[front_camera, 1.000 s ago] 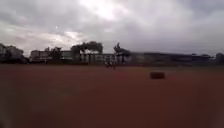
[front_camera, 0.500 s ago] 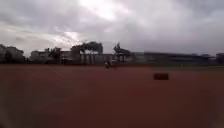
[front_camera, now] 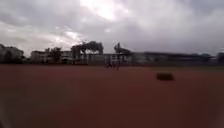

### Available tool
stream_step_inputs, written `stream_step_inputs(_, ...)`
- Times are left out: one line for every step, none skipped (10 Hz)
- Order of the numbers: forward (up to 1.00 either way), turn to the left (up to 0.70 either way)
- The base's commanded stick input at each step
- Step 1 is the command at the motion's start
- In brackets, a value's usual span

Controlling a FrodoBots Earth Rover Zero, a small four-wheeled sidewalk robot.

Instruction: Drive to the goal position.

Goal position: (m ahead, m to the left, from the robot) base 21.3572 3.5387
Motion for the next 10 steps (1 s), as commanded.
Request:
stream_step_inputs(0.7,0.0)
stream_step_inputs(0.7,0.0)
stream_step_inputs(0.7,0.0)
stream_step_inputs(0.7,0.0)
stream_step_inputs(0.7,0.0)
stream_step_inputs(0.7,0.0)
stream_step_inputs(0.7,0.0)
stream_step_inputs(0.7,0.0)
stream_step_inputs(0.7,0.0)
stream_step_inputs(0.7,0.0)
